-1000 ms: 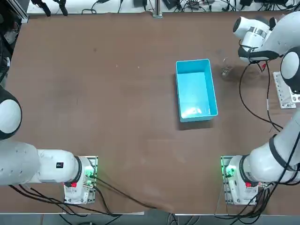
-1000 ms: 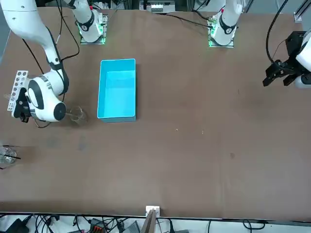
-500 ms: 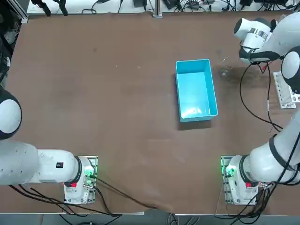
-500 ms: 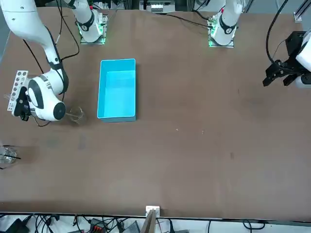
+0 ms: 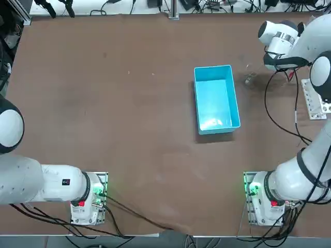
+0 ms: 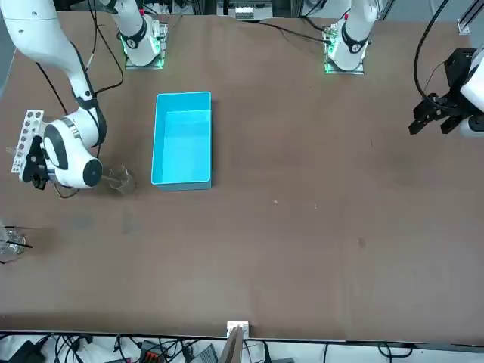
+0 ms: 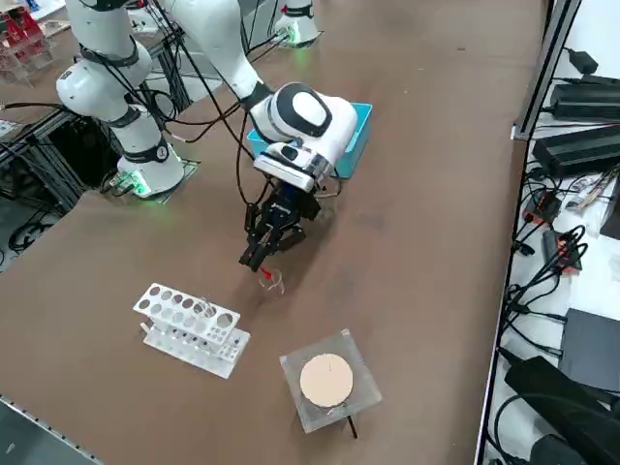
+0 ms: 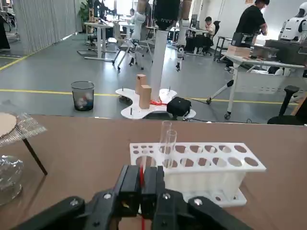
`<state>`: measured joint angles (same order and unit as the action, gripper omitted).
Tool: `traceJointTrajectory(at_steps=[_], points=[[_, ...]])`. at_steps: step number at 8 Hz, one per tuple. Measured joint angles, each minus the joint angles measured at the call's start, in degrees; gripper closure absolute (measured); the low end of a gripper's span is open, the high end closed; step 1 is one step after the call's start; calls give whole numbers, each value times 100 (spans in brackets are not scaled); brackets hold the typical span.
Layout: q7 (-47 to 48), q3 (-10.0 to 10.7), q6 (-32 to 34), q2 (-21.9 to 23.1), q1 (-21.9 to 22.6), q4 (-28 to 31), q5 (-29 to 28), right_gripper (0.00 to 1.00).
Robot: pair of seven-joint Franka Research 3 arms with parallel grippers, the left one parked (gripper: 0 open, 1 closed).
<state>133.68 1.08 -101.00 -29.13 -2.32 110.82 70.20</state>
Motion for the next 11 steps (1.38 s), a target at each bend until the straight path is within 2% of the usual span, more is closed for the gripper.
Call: traceJointTrajectory(at_steps=[2, 5, 6, 9, 10, 11], points=[[136, 0, -57, -102, -2, 0, 19, 95], [220, 0, -104, -157, -5, -1, 23, 83], [223, 0, -104, -157, -5, -1, 32, 68], [99, 0, -101, -102, -5, -54, 71, 12], [-200, 0, -101, 2, -4, -95, 69, 0], [-663, 0, -101, 191, -4, -141, -28, 0]])
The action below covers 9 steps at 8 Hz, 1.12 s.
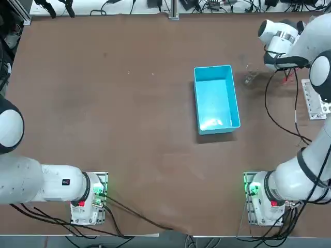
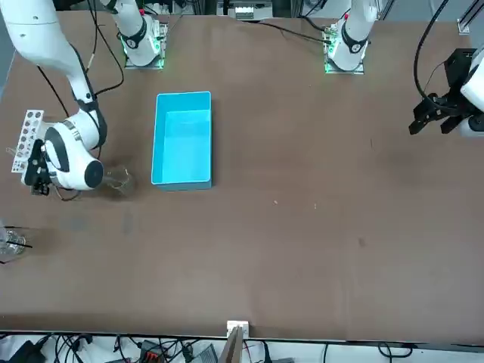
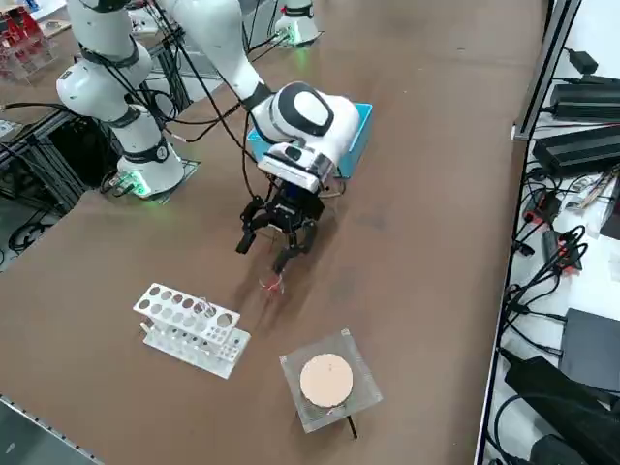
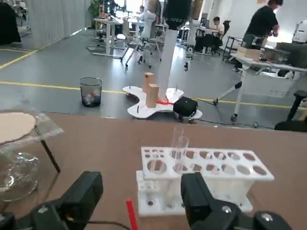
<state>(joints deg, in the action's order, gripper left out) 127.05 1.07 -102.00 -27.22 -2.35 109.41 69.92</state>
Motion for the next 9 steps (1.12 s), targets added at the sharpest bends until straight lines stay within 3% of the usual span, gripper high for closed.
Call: traceJointTrajectory(at_steps=[3, 6, 9], points=[[-1930, -35, 57, 589, 34, -467, -1231, 0], [-4415, -44, 815, 750, 72, -1672, -3015, 0], [-6942, -71, 1189, 759, 207, -2286, -3710, 0]])
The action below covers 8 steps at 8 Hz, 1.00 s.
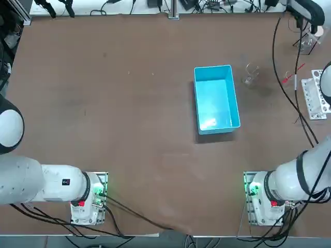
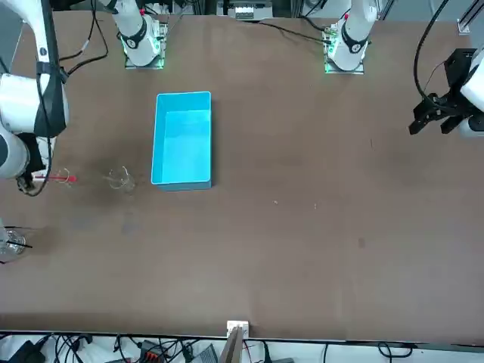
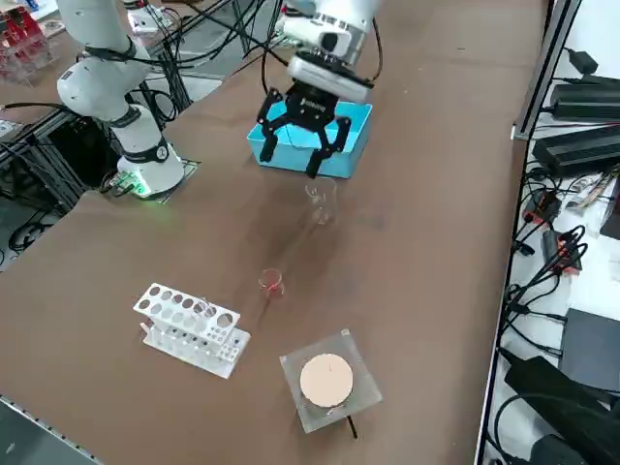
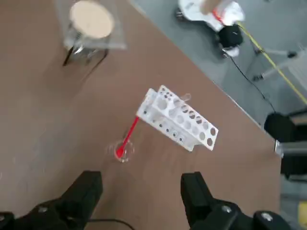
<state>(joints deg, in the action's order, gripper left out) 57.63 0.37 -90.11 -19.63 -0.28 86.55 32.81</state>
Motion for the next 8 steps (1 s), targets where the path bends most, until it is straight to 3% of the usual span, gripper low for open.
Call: traceJointTrajectory(at_steps=[3, 4, 8], points=[[-2440, -20, 205, 143, 48, -104, -964, 0], [-2864, -37, 205, 176, 60, -105, -1322, 0], [-4501, -29, 223, 478, 159, -162, -1870, 0]])
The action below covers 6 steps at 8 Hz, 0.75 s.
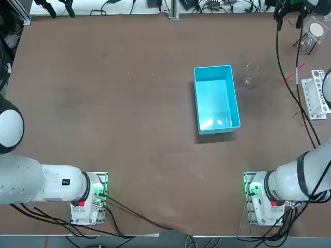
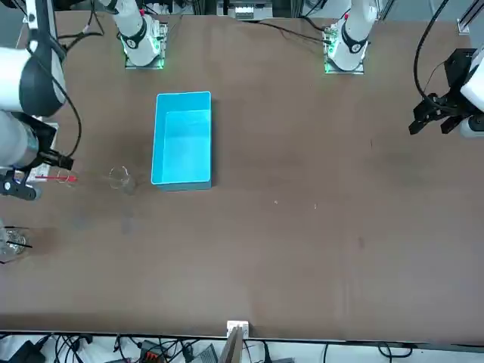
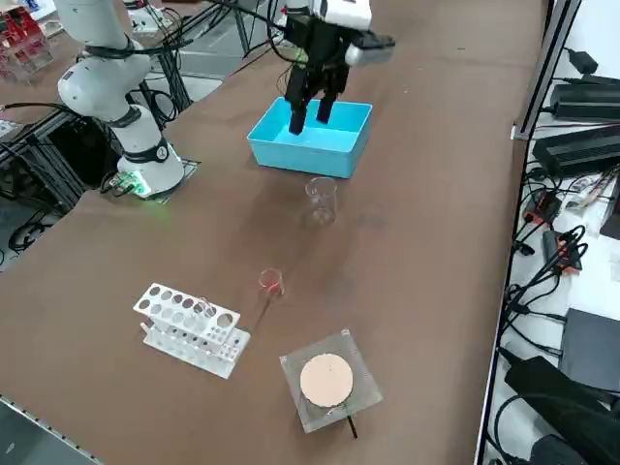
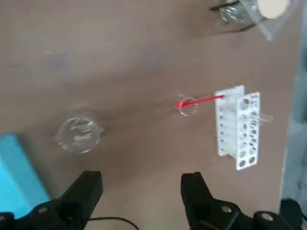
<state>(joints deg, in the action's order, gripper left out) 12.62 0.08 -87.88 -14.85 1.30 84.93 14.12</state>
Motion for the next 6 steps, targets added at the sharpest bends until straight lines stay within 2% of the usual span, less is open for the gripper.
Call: traceJointTrajectory(at_steps=[2, 4, 6], points=[[-472, 22, 20, 405, -77, -27, -509, 0], [-562, 20, 65, 831, -176, -21, -1139, 0], [-678, -46, 205, 1240, -172, 67, -1221, 0]])
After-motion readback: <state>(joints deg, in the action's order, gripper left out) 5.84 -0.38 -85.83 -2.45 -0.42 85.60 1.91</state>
